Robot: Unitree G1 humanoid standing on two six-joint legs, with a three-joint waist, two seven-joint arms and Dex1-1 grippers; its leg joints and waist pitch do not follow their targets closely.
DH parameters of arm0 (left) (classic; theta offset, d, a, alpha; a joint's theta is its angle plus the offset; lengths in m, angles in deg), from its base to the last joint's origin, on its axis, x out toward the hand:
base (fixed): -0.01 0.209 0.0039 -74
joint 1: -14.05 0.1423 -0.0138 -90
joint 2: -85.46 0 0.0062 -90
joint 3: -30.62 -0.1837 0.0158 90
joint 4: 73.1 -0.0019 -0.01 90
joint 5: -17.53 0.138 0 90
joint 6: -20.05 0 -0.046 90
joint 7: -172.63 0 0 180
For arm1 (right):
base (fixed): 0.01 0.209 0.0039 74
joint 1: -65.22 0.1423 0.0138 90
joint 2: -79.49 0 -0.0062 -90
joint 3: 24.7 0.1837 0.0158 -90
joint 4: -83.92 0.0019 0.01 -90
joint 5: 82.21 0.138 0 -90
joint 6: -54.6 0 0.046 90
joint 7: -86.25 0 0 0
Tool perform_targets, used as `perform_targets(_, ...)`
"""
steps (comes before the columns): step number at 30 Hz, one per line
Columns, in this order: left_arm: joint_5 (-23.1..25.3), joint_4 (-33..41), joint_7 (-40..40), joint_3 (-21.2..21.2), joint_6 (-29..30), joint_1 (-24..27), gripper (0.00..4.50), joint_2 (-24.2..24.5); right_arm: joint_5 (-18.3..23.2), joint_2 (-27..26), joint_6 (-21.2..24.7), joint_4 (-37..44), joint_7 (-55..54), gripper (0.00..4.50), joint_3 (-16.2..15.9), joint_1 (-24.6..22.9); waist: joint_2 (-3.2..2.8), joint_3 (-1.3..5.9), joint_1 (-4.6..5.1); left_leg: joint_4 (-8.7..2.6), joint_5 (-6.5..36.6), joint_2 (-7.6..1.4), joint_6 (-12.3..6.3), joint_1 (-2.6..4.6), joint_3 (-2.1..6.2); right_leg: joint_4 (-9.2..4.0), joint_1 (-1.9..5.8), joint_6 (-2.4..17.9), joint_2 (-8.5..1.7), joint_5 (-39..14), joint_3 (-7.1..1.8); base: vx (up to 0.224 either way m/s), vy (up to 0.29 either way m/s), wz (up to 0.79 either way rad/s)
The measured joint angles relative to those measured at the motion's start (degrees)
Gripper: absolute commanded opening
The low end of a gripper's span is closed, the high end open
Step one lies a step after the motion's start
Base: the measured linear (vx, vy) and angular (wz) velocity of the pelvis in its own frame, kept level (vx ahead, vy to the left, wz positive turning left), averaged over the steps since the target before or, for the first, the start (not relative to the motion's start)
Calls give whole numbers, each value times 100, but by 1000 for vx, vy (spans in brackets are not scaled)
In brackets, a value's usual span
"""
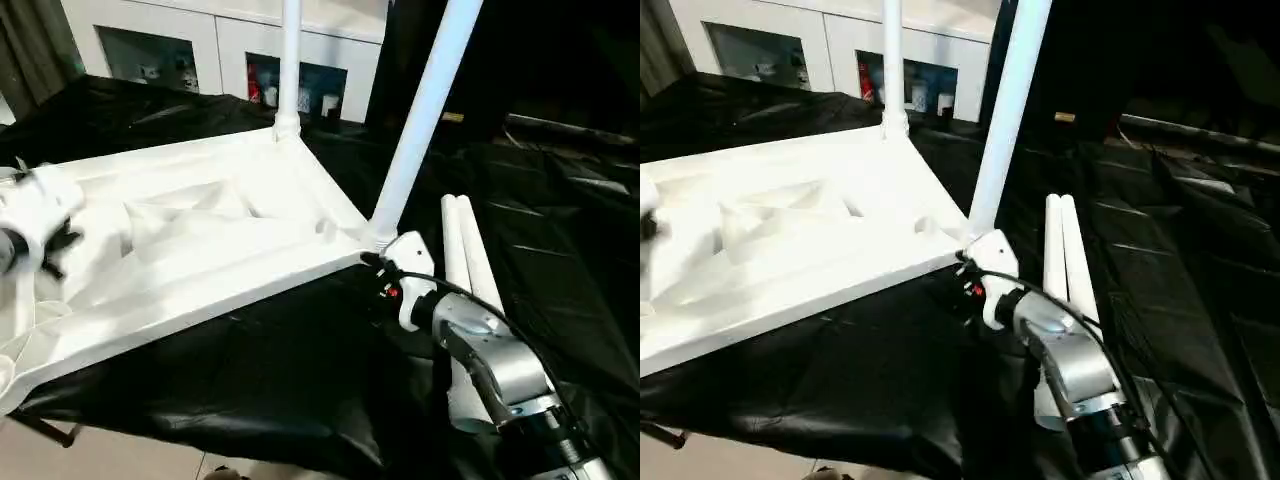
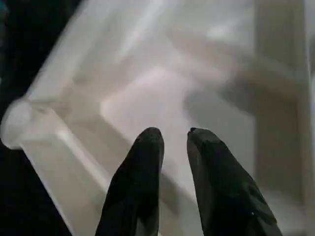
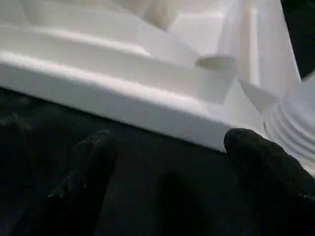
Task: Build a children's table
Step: Rotate leg to tighten, then rotate table base
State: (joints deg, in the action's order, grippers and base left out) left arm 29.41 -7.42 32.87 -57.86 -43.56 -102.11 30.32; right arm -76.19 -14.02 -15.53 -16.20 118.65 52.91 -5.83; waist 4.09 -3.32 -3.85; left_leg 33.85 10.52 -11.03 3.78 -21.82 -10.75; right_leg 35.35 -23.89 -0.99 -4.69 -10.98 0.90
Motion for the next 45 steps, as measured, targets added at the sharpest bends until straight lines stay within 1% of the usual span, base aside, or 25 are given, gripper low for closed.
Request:
perform_targets(3,193,-588,-214,-179,-375,-154,114,-127,-222,-13,1,-389,-62,389,-189,260,-2,-1,17,1,-17,-5,25,3,23,2,6,14,16,15,0,0,0,0)
perform_targets(6,261,-1018,-317,-356,-681,-191,114,-252,-327,-100,8,-603,-126,389,-298,412,-1,0,22,2,-27,-15,41,4,38,5,6,20,31,21,5,0,0,0)
perform_targets(10,192,-1143,-202,-410,-775,-214,114,-298,-448,-337,-33,-1022,-349,389,-316,653,-13,-6,44,3,-34,-25,53,5,41,23,0,23,39,22,8,0,0,0)
perform_targets(13,112,-1116,-37,-409,-761,-214,114,-346,-550,-454,-151,-1521,-532,389,-319,850,-14,-7,42,3,-36,-30,57,10,41,31,0,26,42,20,10,0,0,0)
perform_targets(15,54,-1104,116,-410,-763,-223,114,-374,-603,-592,-317,-2052,-742,389,-300,1064,-17,-9,45,4,-37,-30,59,14,40,35,1,27,41,20,9,0,0,0)
perform_targets(17,19,-994,345,-458,-740,-204,114,-367,-605,-783,-441,-2523,-983,389,-206,1298,-16,-8,46,4,-39,-30,62,18,40,40,2,27,41,20,8,0,0,0)
perform_targets(21,-109,-723,714,-524,-656,-91,114,-328,-619,-907,-595,-2955,-1133,389,-140,1527,-15,-8,42,4,-39,-30,63,38,37,47,15,29,41,18,6,0,0,0)
perform_targets(27,-538,130,1617,-614,-368,312,114,-203,-634,-1164,-908,-3717,-1313,389,12,1916,-12,-6,52,4,-41,-32,66,49,33,56,17,30,42,18,2,0,0,0)
perform_targets(29,-654,443,1915,-668,-305,438,114,-188,-634,-1213,-1000,-3865,-1319,389,70,1961,-13,-6,55,4,-41,-32,66,51,32,56,18,30,42,18,1,0,0,0)
perform_targets(33,-942,838,2274,-739,-220,605,114,-251,-636,-1265,-1151,-4045,-1309,389,80,2020,-14,-7,57,4,-44,-32,70,53,32,62,18,30,43,18,1,0,0,0)
perform_targets(35,-1004,997,2372,-810,-126,617,114,-364,-638,-1283,-1200,-4111,-1244,389,99,2039,-15,-7,59,4,-45,-32,73,55,32,64,19,31,43,18,1,0,0,0)
perform_targets(41,-995,1107,2344,-945,-146,532,114,-748,-677,-1339,-1432,-4360,-1180,389,136,2126,-14,-7,82,3,-48,-36,77,59,32,71,18,32,48,19,0,0,0,0)
perform_targets(45,-929,747,2002,-1055,-365,241,114,-1166,-693,-1284,-1561,-4412,-1186,389,199,2132,-15,-8,48,4,-49,-37,78,56,33,71,18,34,48,20,1,0,0,0)
